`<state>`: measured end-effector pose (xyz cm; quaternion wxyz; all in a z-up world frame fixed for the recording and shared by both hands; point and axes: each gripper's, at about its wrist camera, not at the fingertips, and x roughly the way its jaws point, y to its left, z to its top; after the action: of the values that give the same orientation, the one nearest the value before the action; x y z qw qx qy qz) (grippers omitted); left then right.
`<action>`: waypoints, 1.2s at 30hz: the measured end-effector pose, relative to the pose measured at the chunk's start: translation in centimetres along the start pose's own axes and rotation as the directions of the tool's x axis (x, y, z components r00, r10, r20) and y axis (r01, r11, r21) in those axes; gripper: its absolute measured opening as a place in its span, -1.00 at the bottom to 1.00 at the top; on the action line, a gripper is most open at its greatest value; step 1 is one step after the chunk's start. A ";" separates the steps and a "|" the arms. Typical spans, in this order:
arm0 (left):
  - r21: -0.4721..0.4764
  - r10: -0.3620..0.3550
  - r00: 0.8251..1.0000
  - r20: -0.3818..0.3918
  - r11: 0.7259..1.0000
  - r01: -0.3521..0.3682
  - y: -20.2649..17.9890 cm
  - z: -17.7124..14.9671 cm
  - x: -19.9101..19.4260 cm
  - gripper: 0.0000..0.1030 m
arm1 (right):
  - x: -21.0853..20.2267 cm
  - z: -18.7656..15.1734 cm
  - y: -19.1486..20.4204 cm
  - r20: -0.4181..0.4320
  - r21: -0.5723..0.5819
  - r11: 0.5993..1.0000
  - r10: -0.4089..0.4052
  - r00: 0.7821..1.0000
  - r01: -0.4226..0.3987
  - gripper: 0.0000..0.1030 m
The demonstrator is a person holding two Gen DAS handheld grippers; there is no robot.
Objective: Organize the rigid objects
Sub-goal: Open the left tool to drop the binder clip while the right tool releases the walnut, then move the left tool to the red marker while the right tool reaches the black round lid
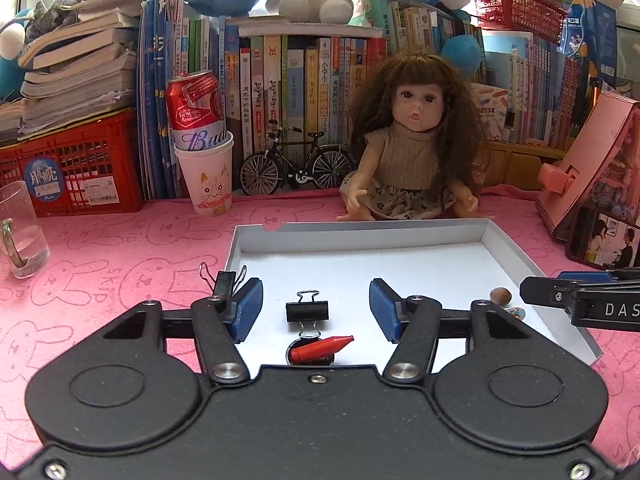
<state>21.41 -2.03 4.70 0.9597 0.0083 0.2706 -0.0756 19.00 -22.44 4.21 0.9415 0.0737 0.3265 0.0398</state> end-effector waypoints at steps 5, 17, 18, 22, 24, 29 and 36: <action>0.012 -0.020 1.000 0.016 1.000 0.019 -0.3 -0.9 -2.9 0.27 | -2.4 -0.7 1.3 0.048 -0.034 0.999 0.018 0.999 -0.016 0.54; 0.012 -0.067 0.998 -0.010 0.998 0.067 -0.9 -4.1 -6.9 0.36 | -5.7 -3.5 3.2 0.096 -0.092 0.993 0.077 0.992 -0.069 0.70; 0.011 -0.071 0.997 -0.014 0.997 0.072 -1.0 -4.3 -7.1 0.36 | -5.9 -3.7 3.2 0.098 -0.093 0.993 0.082 0.992 -0.073 0.70; 0.014 -0.085 0.996 -0.020 0.996 0.085 -1.3 -5.3 -7.8 0.36 | -6.7 -4.8 3.2 0.099 -0.108 0.991 0.090 0.991 -0.079 0.71; 0.025 -0.086 0.996 -0.018 0.996 0.086 -1.5 -5.9 -8.3 0.37 | -7.1 -5.3 3.2 0.104 -0.116 0.990 0.090 0.990 -0.078 0.72; 0.033 -0.092 0.995 -0.028 0.995 0.093 -1.7 -7.1 -8.9 0.38 | -7.8 -6.5 3.1 0.104 -0.128 0.989 0.091 0.990 -0.077 0.73; 0.028 -0.099 0.994 -0.038 0.995 0.100 -1.9 -8.6 -9.8 0.38 | -8.5 -7.9 2.9 0.108 -0.132 0.987 0.105 0.989 -0.090 0.74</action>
<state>8.46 -2.00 2.49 0.9493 0.0107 0.2871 -0.1274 7.38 -19.71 3.72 0.9583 0.0318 0.2647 0.1024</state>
